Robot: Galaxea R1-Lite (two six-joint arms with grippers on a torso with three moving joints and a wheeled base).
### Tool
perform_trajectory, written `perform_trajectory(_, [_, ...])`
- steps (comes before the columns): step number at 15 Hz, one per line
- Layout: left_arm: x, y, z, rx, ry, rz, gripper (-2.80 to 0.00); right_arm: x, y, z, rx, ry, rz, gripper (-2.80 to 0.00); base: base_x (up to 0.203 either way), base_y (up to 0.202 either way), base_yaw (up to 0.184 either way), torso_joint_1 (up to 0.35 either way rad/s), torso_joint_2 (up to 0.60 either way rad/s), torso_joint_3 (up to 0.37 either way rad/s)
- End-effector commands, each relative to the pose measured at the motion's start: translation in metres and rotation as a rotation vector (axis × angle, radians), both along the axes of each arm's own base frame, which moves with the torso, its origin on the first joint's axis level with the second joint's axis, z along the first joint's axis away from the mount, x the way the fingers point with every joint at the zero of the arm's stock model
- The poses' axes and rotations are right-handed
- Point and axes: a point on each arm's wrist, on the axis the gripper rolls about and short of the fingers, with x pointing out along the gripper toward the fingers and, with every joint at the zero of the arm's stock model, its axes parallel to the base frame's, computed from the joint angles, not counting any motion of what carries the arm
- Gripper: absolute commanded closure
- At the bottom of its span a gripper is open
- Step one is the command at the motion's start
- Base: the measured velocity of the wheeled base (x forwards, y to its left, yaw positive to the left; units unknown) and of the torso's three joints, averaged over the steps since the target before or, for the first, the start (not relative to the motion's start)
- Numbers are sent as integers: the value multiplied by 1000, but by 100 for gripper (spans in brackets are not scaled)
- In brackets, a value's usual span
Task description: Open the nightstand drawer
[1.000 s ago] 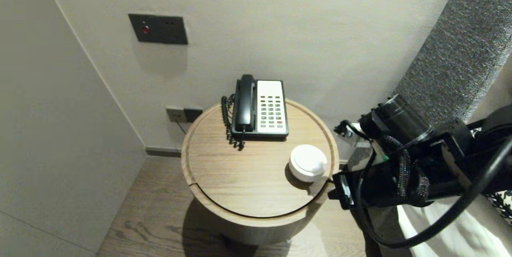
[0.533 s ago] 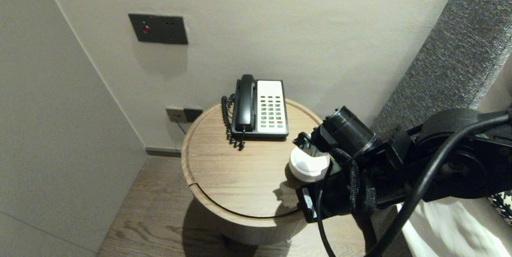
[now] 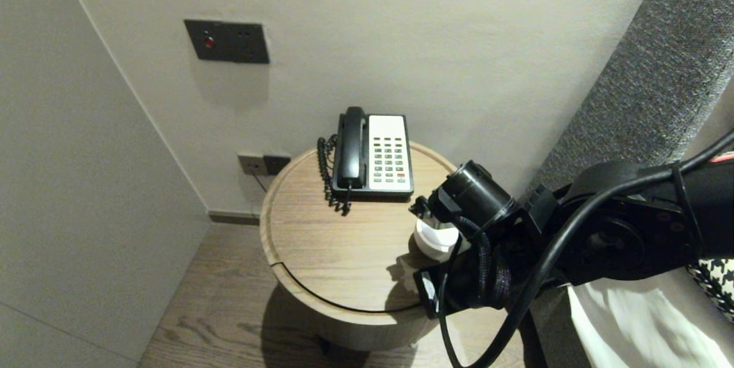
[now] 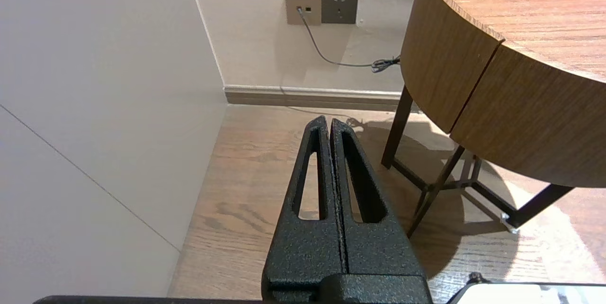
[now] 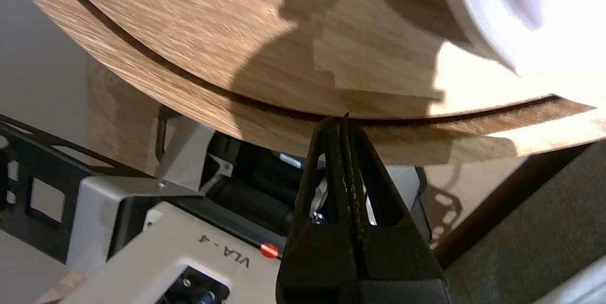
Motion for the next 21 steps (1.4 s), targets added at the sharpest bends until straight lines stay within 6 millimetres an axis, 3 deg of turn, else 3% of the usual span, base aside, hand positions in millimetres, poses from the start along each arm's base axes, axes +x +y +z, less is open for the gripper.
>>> perform_trajectory(1, [0,0,0,1,0,0,0,-3,-3,-1,-4,7,-6,0,0,0,0,0,0,0])
perform_trajectory(11, [0,0,0,0,0,0,0,-26,-22,-5,-37,26,-6,0,0,0,0,0,0,0])
perform_trajectory(18, [0,0,0,0,0,1,0,-13,-20,3,-15,-59,-54,0,0,0,0,0,0,0])
perform_trajectory(21, [0,0,0,0,0,0,0,-2,-12,-2,-32,-68,-72,0,0,0,0,0,0,0])
